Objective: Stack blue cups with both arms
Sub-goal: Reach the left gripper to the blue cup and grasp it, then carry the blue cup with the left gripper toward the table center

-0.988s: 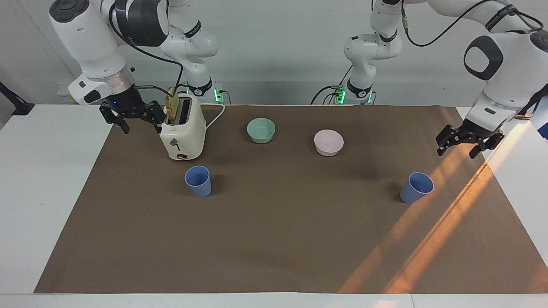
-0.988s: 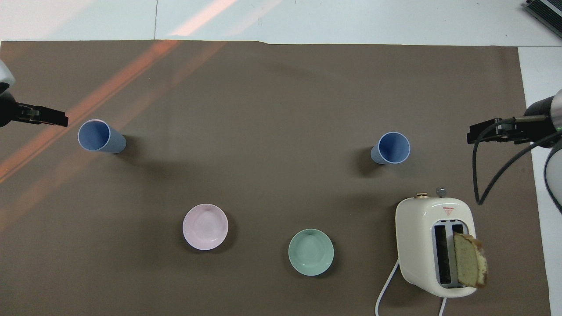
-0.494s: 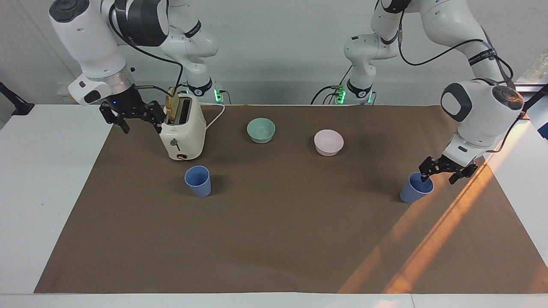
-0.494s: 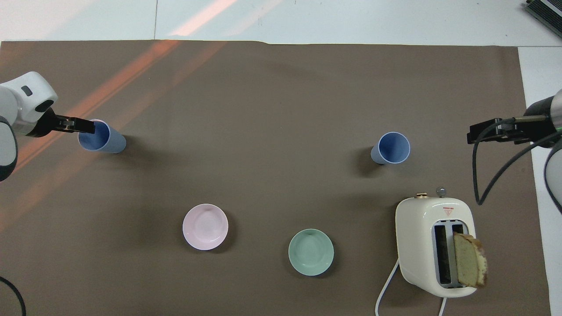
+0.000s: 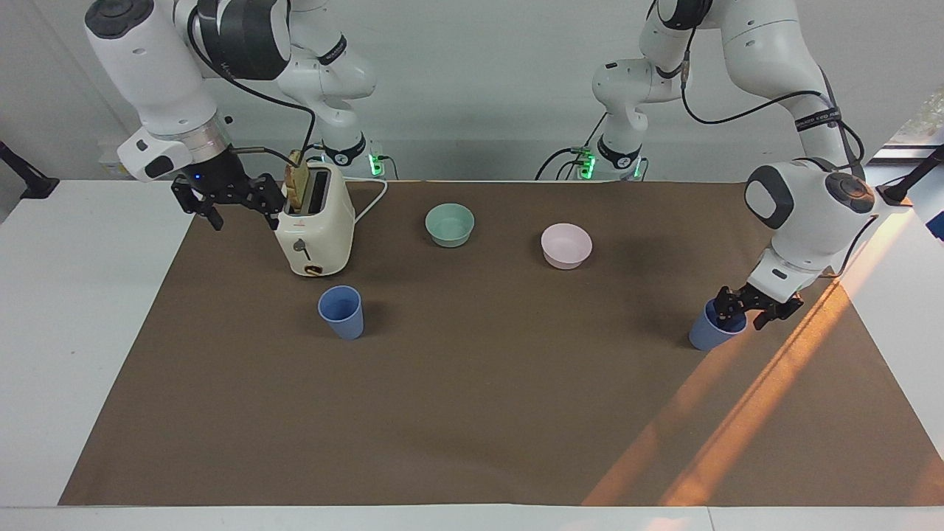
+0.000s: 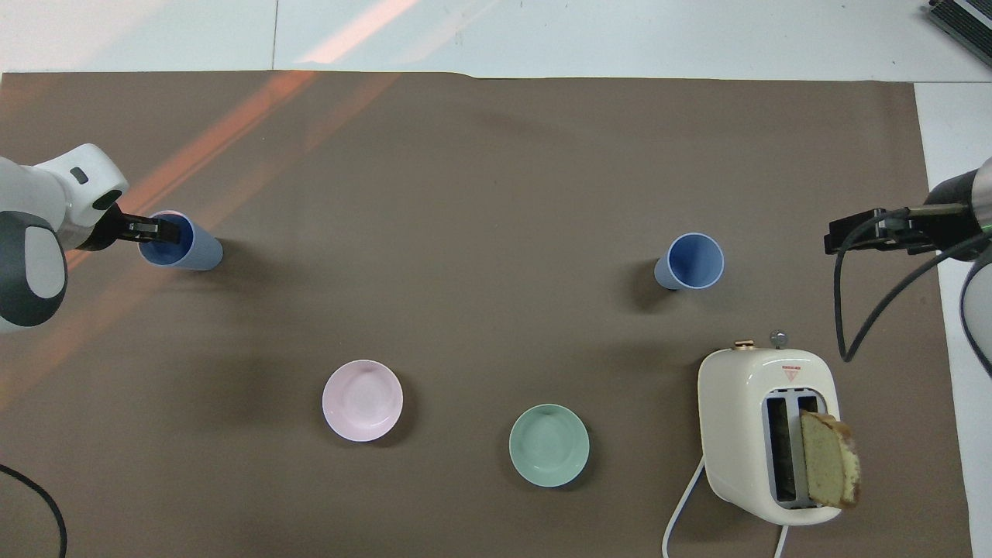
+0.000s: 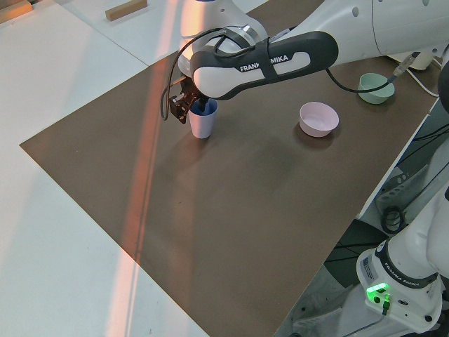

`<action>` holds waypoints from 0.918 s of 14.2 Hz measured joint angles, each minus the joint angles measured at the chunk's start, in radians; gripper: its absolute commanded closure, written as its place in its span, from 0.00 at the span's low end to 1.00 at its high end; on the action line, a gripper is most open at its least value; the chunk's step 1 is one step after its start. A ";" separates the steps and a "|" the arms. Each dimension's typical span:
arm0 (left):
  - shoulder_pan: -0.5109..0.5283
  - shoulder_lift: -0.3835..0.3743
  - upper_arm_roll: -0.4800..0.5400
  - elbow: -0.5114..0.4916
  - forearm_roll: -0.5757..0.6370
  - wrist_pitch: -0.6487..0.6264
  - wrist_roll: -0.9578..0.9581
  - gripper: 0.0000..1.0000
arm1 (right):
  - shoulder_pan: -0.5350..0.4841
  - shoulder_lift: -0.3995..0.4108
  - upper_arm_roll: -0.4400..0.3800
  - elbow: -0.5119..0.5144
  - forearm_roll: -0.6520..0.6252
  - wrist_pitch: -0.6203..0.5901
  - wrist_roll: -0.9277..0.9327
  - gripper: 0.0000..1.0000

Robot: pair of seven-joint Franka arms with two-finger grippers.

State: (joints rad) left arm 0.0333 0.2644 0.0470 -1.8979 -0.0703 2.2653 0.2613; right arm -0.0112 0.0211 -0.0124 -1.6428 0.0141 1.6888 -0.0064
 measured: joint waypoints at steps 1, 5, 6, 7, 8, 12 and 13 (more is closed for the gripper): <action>0.000 0.000 0.000 -0.001 -0.001 0.000 0.000 1.00 | 0.000 0.000 0.000 0.000 0.000 0.000 0.000 0.00; 0.000 -0.001 -0.003 -0.001 -0.002 0.001 0.001 1.00 | 0.000 0.000 0.000 0.000 0.000 0.000 0.000 0.00; 0.000 -0.002 -0.006 -0.001 -0.002 0.001 0.001 1.00 | 0.000 0.000 0.000 0.000 0.000 0.000 0.000 0.00; -0.001 -0.004 -0.008 0.000 -0.002 0.001 0.001 1.00 | 0.000 0.000 0.000 0.000 0.000 0.000 0.000 0.00; -0.003 -0.008 -0.011 0.001 -0.002 0.001 0.001 1.00 | 0.000 0.000 0.000 0.000 0.000 0.000 0.000 0.00; -0.079 -0.046 -0.021 0.001 -0.006 -0.005 -0.078 1.00 | 0.000 0.000 0.000 0.000 0.000 0.000 0.000 0.00; -0.117 -0.052 -0.021 0.000 -0.007 -0.005 -0.129 1.00 | 0.000 0.000 0.000 0.000 0.000 0.000 0.000 0.00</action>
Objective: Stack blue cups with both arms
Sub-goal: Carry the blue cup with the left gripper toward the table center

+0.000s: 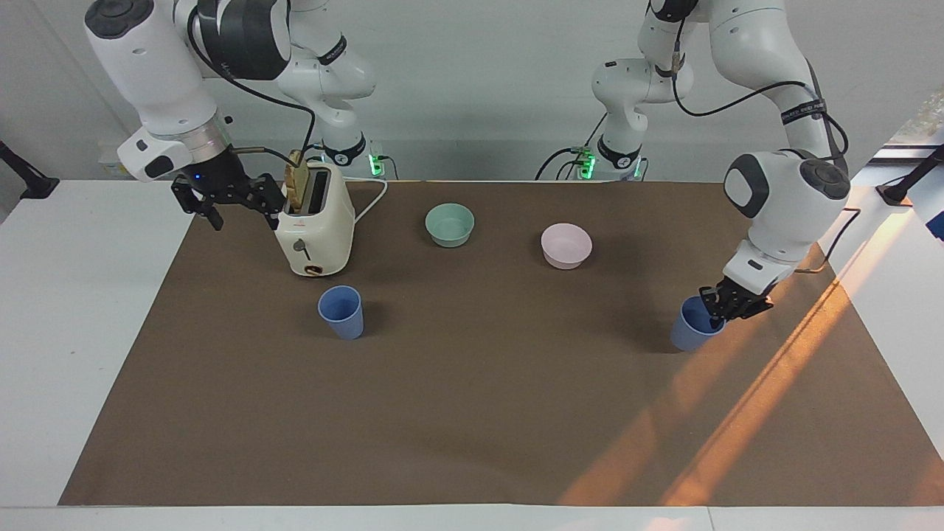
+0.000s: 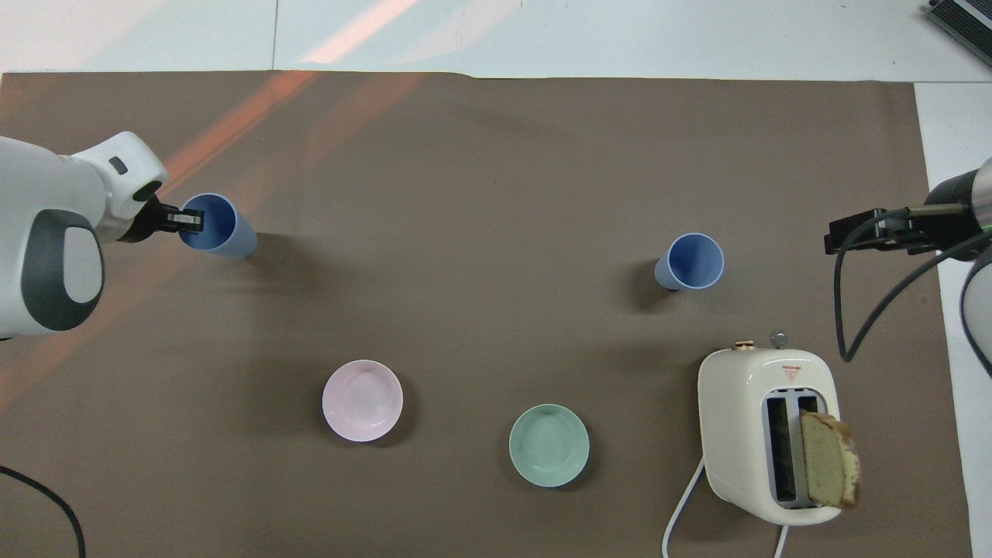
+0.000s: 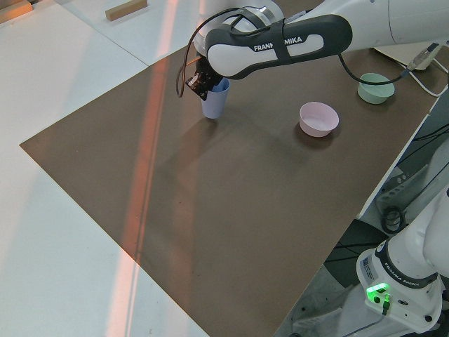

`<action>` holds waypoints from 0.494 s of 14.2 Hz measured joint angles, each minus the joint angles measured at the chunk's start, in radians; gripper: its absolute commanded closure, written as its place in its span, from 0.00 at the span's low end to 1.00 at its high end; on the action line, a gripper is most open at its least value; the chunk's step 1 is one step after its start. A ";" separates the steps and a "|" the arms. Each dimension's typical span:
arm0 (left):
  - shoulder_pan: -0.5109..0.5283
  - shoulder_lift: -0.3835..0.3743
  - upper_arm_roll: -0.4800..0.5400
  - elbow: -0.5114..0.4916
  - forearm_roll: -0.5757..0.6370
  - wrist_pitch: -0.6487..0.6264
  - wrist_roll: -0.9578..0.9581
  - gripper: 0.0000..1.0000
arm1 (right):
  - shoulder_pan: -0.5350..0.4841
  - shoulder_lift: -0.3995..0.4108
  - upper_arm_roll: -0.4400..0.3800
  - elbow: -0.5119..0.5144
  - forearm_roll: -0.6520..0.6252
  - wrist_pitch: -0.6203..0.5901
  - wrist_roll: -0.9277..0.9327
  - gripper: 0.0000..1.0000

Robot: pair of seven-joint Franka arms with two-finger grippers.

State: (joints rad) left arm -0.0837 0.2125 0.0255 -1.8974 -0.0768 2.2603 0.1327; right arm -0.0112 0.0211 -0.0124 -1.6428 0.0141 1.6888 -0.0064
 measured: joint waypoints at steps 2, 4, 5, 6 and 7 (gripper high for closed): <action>-0.081 -0.003 -0.002 0.000 0.000 0.001 -0.098 1.00 | 0.000 0.000 0.000 0.000 0.000 0.000 0.000 0.00; -0.171 -0.003 -0.004 0.000 0.000 0.002 -0.206 1.00 | 0.000 0.000 0.000 0.000 0.000 0.000 0.000 0.00; -0.220 -0.003 -0.005 0.000 0.000 0.003 -0.266 1.00 | 0.000 0.000 0.000 0.000 0.000 0.000 0.000 0.00; -0.267 -0.003 -0.007 0.000 0.000 0.008 -0.325 1.00 | 0.000 0.000 0.000 0.000 0.000 0.000 0.000 0.00; -0.313 -0.003 -0.008 0.000 -0.001 0.016 -0.385 1.00 | 0.000 0.000 0.000 0.000 0.000 0.000 0.000 0.00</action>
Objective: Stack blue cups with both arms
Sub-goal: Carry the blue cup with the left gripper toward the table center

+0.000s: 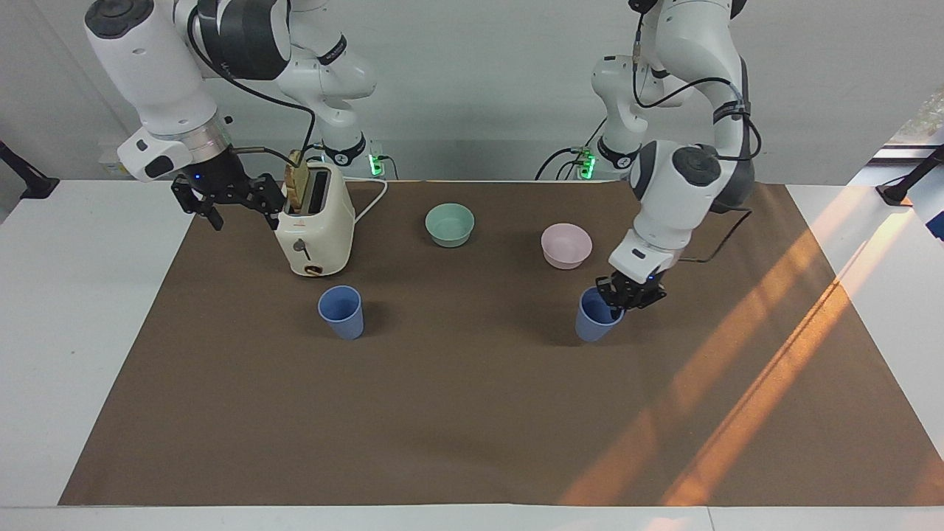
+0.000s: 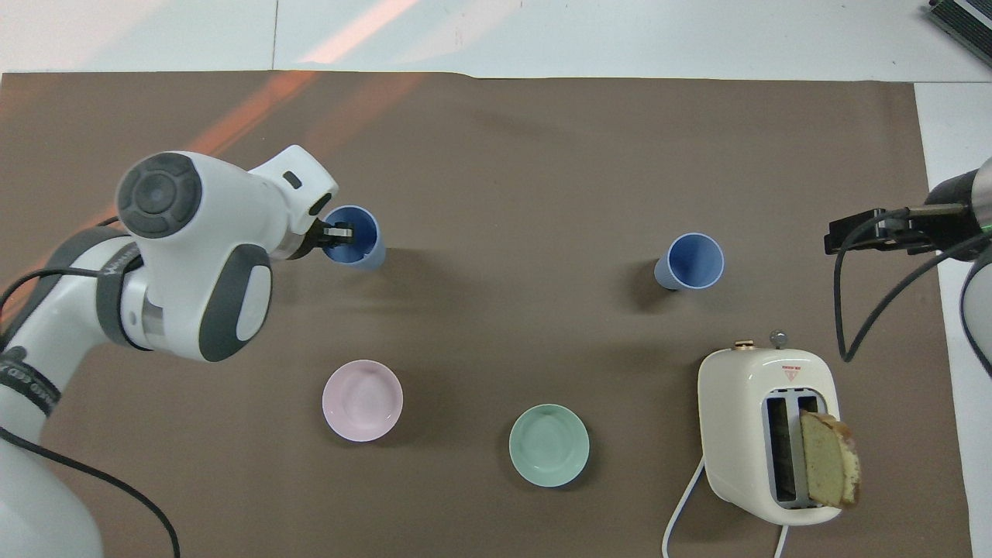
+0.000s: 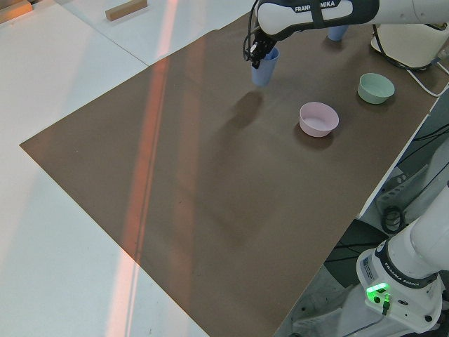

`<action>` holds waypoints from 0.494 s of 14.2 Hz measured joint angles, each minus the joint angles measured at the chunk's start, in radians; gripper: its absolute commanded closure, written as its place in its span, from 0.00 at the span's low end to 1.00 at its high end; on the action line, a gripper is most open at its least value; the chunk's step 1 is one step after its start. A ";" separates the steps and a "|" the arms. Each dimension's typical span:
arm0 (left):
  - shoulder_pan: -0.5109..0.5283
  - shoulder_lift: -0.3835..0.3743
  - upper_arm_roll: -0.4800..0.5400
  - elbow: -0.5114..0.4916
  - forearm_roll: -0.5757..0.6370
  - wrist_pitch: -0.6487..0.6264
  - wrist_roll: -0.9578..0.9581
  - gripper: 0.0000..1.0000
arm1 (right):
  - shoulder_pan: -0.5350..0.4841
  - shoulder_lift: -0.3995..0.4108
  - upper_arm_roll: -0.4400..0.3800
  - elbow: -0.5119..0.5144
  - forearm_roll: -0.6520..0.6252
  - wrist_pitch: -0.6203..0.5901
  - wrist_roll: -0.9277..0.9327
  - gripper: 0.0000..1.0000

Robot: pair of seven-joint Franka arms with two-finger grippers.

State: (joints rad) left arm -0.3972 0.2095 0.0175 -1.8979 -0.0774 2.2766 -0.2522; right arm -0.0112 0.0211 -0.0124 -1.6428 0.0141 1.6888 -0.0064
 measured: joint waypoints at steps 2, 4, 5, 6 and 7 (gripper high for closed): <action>-0.086 0.001 -0.001 -0.002 0.000 0.014 -0.102 1.00 | 0.000 0.000 0.000 0.000 0.000 0.000 0.000 0.00; -0.153 0.010 -0.001 -0.009 0.000 0.043 -0.170 1.00 | 0.000 0.000 0.000 0.000 0.000 0.000 0.000 0.00; -0.176 0.016 -0.001 -0.011 0.000 0.052 -0.193 1.00 | 0.000 0.000 0.000 0.000 0.000 0.000 0.000 0.00; -0.189 0.021 -0.002 -0.011 0.000 0.058 -0.206 0.89 | 0.000 0.000 0.000 0.000 0.000 0.000 0.000 0.00; -0.192 0.023 -0.002 -0.011 -0.005 0.062 -0.209 0.73 | 0.000 0.000 0.000 0.000 0.000 0.000 0.000 0.00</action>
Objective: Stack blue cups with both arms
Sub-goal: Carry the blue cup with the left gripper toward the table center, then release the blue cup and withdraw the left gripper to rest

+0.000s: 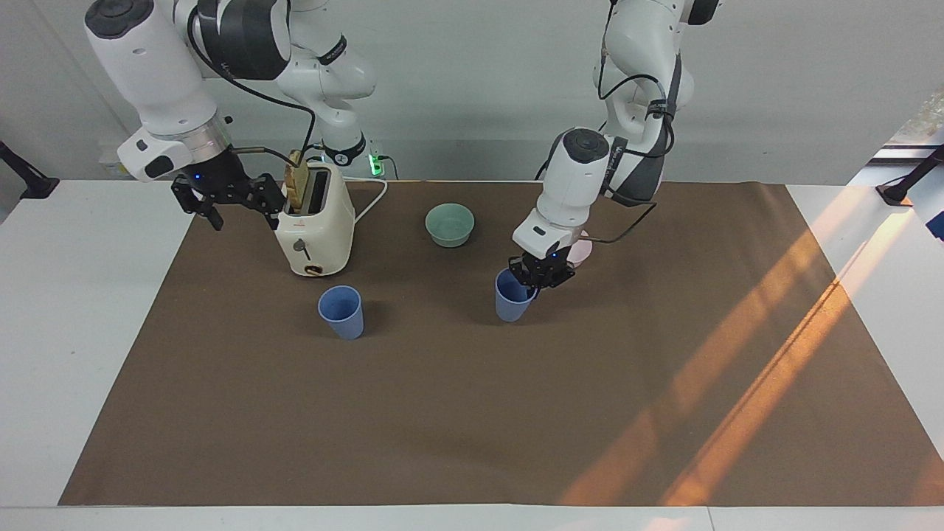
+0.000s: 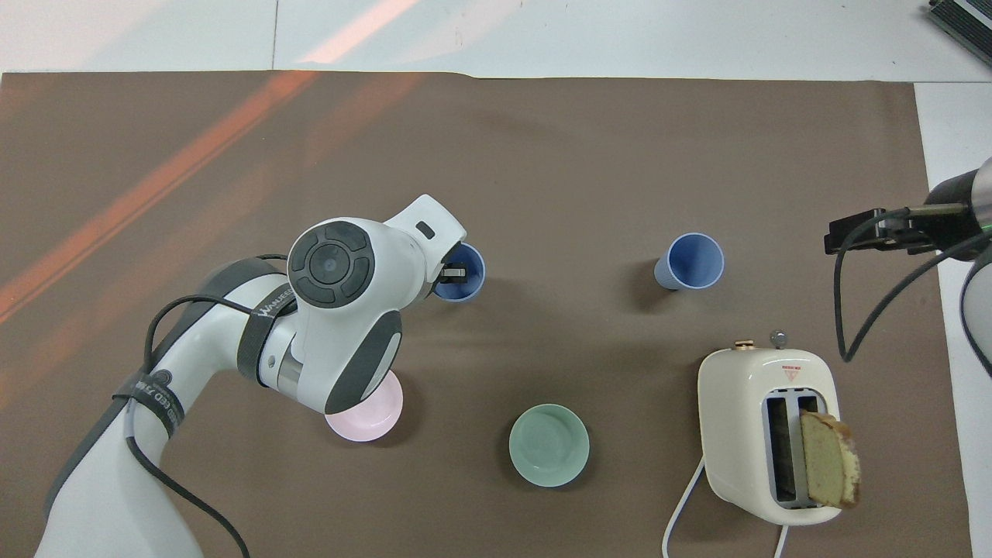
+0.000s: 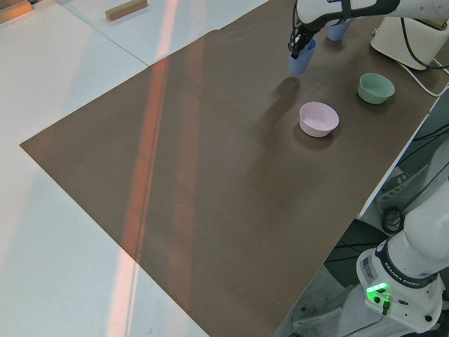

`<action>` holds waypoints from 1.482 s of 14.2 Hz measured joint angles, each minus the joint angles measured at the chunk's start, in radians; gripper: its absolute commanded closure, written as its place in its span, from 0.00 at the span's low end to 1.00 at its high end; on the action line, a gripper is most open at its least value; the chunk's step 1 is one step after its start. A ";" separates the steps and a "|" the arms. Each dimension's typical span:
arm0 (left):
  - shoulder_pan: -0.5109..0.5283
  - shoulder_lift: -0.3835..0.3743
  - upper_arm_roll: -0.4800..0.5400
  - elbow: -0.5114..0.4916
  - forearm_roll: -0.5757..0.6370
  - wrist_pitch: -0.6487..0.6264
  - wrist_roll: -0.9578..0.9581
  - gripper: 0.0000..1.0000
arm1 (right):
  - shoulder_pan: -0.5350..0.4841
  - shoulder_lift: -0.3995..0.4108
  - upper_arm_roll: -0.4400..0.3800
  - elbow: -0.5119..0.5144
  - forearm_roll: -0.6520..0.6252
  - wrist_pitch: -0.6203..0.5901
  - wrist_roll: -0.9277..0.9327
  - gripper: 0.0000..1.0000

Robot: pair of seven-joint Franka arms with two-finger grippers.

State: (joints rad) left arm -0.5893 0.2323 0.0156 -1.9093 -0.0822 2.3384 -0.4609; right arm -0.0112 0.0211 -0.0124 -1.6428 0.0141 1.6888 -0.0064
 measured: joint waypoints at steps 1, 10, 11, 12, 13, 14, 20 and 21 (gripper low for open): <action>-0.001 0.000 0.000 0.000 -0.018 0.001 -0.001 0.56 | 0.000 0.000 0.000 0.000 0.000 0.000 0.000 0.00; 0.041 -0.040 0.032 0.016 -0.058 -0.037 0.034 0.00 | 0.000 0.000 0.000 0.000 0.000 0.000 0.000 0.00; 0.076 -0.073 0.035 0.023 -0.058 -0.086 0.080 0.00 | 0.000 0.000 0.000 0.000 0.000 0.000 0.000 0.00; 0.113 -0.108 0.037 0.026 -0.058 -0.141 0.132 0.00 | 0.000 0.000 0.000 0.000 0.000 0.000 0.000 0.00; 0.151 -0.145 0.040 0.027 -0.058 -0.199 0.185 0.00 | 0.000 0.000 0.000 0.000 0.000 0.000 0.000 0.00; 0.185 -0.175 0.041 0.027 -0.058 -0.239 0.231 0.00 | 0.000 0.000 0.000 0.000 0.000 0.000 0.000 0.00; 0.401 -0.249 0.047 0.069 -0.021 -0.377 0.470 0.00 | -0.001 0.000 -0.002 0.000 0.000 0.000 0.000 0.00; 0.434 -0.249 0.047 0.091 -0.018 -0.398 0.501 0.00 | 0.000 0.000 -0.001 0.000 0.000 0.000 0.000 0.00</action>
State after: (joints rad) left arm -0.1556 -0.0163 0.0627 -1.8181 -0.1003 1.9400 0.0397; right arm -0.0114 0.0211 -0.0138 -1.6428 0.0141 1.6888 -0.0064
